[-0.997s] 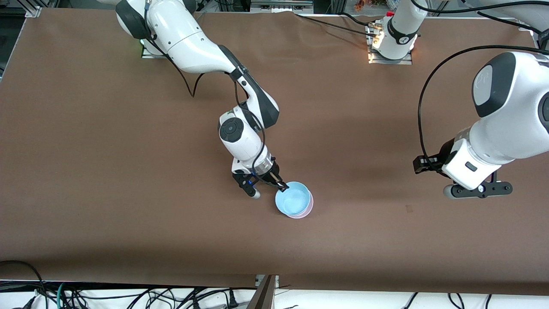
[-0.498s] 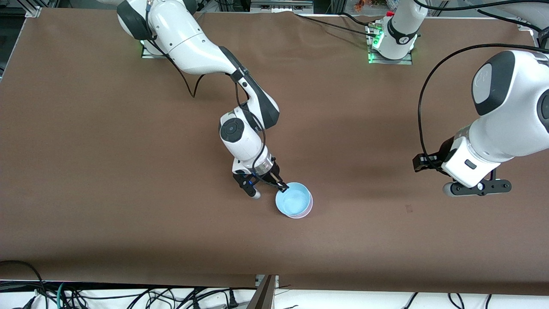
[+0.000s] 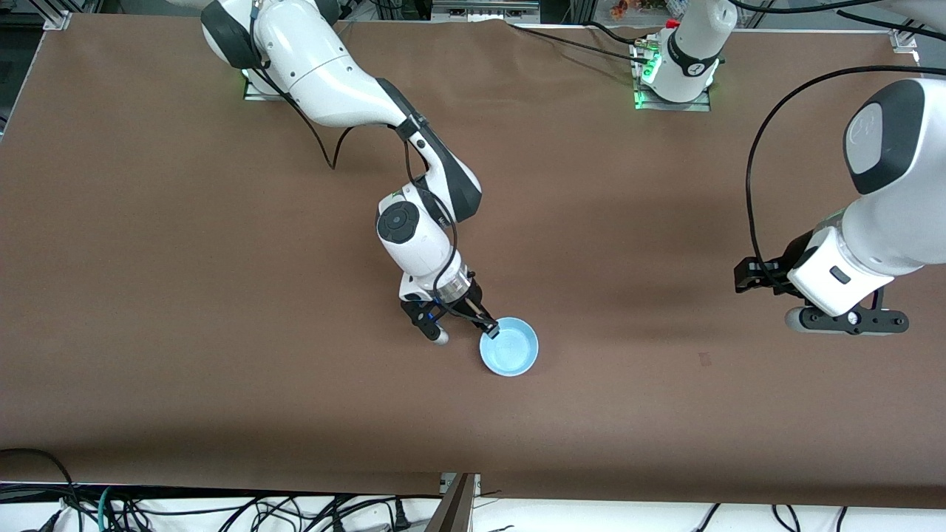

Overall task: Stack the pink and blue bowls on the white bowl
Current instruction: 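Open the right gripper to release the blue bowl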

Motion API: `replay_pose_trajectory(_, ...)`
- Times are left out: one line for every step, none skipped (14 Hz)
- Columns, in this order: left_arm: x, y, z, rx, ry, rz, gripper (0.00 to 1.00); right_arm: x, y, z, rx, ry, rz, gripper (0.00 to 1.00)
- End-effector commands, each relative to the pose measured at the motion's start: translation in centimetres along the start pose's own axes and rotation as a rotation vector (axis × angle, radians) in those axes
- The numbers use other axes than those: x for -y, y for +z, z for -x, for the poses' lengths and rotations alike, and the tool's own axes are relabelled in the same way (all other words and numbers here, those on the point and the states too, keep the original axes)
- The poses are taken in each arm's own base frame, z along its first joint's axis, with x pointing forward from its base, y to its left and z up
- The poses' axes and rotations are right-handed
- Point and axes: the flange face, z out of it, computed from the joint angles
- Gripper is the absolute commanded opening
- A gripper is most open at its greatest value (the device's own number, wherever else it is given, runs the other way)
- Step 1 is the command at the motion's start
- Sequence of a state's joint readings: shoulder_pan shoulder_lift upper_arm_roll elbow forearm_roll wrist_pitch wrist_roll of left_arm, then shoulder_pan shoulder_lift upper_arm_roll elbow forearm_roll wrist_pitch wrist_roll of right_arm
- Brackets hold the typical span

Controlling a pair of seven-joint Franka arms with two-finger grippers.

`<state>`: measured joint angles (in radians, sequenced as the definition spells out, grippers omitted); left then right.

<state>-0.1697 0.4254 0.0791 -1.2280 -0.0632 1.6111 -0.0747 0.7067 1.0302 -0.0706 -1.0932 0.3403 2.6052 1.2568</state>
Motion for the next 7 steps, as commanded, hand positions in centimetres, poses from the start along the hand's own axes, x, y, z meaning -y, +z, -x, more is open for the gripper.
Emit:
replay_pose_trajectory(0.2, -0.9, 2.1, -0.002, 0.027, 0.01, 0.61, 0.6, -0.3, -0.1, -0.011, 0.002, 0.01, 0.62)
replay_pose_trajectory(0.3, -1.0, 2.4, 0.0, 0.026, 0.01, 0.61, 0.6, -0.7, -0.8, -0.018, -0.003, 0.038, 0.65)
replay_pose_trajectory(0.3, -1.3, 2.6, -0.005, 0.03, 0.006, 0.61, 1.0, -1.8, -1.5, -0.023, -0.009, 0.061, 0.71)
replay_pose_trajectory(0.1, -1.4, 2.6, -0.007, 0.035, -0.007, 0.61, 1.8, -3.6, -2.5, -0.027, -0.011, 0.067, 0.81)
replay_pose_trajectory(-0.4, -1.5, 2.7, -0.008, 0.044, -0.011, 0.61, 2.3, -5.1, -3.4, -0.033, -0.028, 0.084, 0.99)
replay_pose_trajectory(-0.8, -1.5, 2.8, -0.008, 0.05, -0.011, 0.61, 3.0, -7.2, -4.4, -0.04, -0.079, 0.095, 0.99)
replay_pose_trajectory(-1.0, -1.6, 2.9, -0.01, 0.055, -0.012, 0.61, 3.6, -9.5, -5.5, -0.034, -0.141, 0.114, 0.99)
